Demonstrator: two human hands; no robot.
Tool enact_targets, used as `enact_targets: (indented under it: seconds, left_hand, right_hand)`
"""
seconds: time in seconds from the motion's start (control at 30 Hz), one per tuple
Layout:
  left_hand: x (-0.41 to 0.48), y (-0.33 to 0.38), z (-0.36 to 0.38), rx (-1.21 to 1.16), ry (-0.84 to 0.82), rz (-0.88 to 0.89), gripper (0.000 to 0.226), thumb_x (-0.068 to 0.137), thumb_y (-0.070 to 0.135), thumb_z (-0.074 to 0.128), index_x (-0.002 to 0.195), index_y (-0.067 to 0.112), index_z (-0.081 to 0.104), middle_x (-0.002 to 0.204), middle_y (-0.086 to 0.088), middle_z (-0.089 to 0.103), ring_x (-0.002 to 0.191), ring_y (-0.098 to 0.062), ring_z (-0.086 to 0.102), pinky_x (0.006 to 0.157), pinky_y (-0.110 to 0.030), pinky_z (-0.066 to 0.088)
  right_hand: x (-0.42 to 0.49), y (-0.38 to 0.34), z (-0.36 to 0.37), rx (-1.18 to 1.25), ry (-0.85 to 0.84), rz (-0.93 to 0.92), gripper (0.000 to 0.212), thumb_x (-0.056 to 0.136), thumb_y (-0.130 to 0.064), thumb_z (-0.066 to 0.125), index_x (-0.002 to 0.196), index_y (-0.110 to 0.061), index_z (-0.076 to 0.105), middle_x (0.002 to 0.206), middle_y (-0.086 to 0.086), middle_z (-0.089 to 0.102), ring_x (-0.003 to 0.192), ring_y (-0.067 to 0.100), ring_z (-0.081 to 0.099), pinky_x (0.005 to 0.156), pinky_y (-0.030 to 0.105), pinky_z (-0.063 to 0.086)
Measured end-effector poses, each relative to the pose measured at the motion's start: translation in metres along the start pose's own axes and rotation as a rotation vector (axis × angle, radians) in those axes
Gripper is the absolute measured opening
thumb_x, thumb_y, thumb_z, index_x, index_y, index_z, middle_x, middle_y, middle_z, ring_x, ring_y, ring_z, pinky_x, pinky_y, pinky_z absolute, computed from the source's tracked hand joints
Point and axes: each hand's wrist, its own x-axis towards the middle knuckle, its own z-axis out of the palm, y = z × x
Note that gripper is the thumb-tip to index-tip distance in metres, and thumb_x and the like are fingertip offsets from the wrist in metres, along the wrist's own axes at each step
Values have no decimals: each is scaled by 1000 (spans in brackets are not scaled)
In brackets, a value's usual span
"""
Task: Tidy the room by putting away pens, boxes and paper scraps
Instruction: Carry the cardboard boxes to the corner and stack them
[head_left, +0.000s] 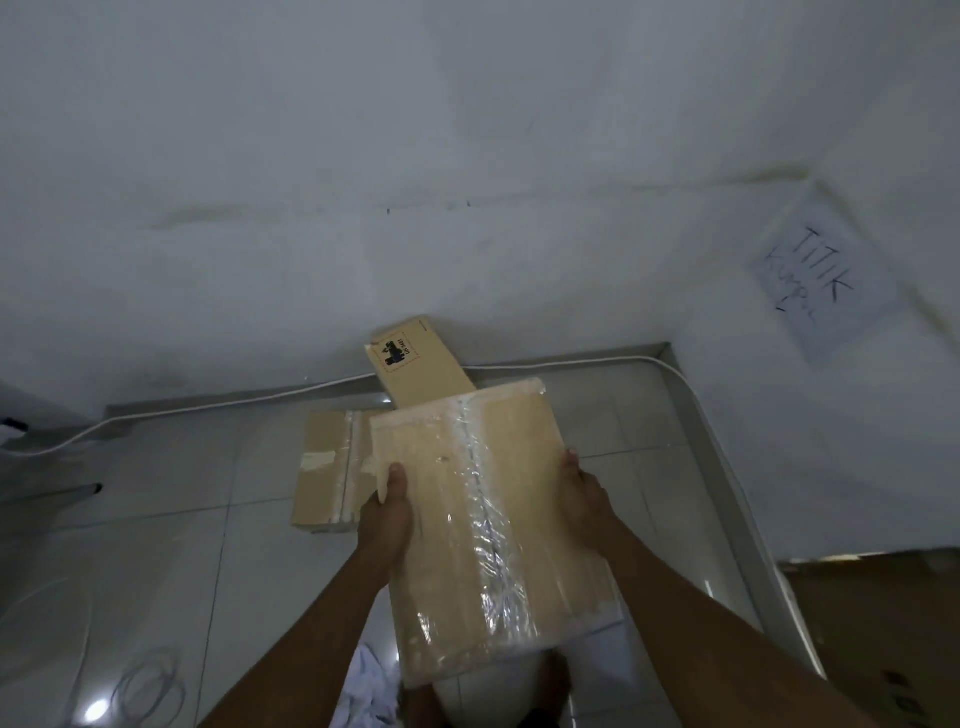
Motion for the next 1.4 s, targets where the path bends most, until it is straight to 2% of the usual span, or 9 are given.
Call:
enact_targets:
  seconds: [0.2,0.33,0.57,0.67,0.93,1.07,1.23,1.33,1.4]
  left_hand:
    - [-21,21,47,21,-29,40,73,91,64,37,141,11,40,141,-17,48,126,-37,48,102,-45,40]
    - [-38,30,84,-7,-42,16,73,91,62,39,137,6,45,133,-17,54,119,-36,53,91,-38,42]
    - [-64,36,148,-23,-53,87,62,94,54,43,138,11,42,130,-16,56,118,-35,53,93,-40,43]
    - [-73,42,174,-1,-72,45,72,93,58,40,145,8,34,137,-18,50,124,-37,48,96,-40,40]
    - [-84,67,224,37,-102,88,63,95,53,41,138,6,42,135,-17,50,125,-36,47,100,-43,39]
    - [-65,79,245,65,-141,51,82,85,72,37,139,10,43,137,-17,50,123,-37,50,102,-47,41]
    - [-17,77,270,122,-211,64,111,57,95,38,135,17,48,133,-14,55,116,-35,56,100,-51,45]
    - [-21,94,276,134,-220,59,108,61,92,38,136,15,48,132,-13,56,117,-35,55,101,-49,44]
    - [-25,105,281,135,-223,63,93,76,82,38,137,13,47,134,-14,54,119,-35,53,100,-47,44]
  right_hand:
    - [20,12,-50,33,28,5,79,96,-60,12,128,-2,56,123,24,59,111,36,58,92,36,42]
    - [31,18,-89,37,33,-4,82,95,-62,13,124,0,59,123,26,59,113,38,56,100,43,41]
    - [48,44,-149,73,107,-36,79,96,-60,13,116,-2,62,109,21,63,108,37,59,92,40,43]
    - [60,53,-169,73,126,-43,79,94,-63,12,105,-5,64,105,21,64,106,38,60,93,43,44]
    - [90,60,-213,49,161,-3,77,97,-59,14,122,-2,59,122,23,60,113,36,56,99,40,41]
    - [113,57,-219,112,182,13,97,79,-82,5,98,-10,66,92,15,60,93,31,61,84,38,44]
    - [136,57,-226,96,218,38,72,76,-84,6,61,-24,43,73,6,49,78,21,51,74,33,34]
    - [149,55,-231,135,228,69,80,91,-69,13,90,-9,66,90,15,59,91,30,62,80,37,43]
    - [157,53,-234,151,244,79,82,92,-68,14,102,-5,66,93,14,61,97,34,64,81,36,44]
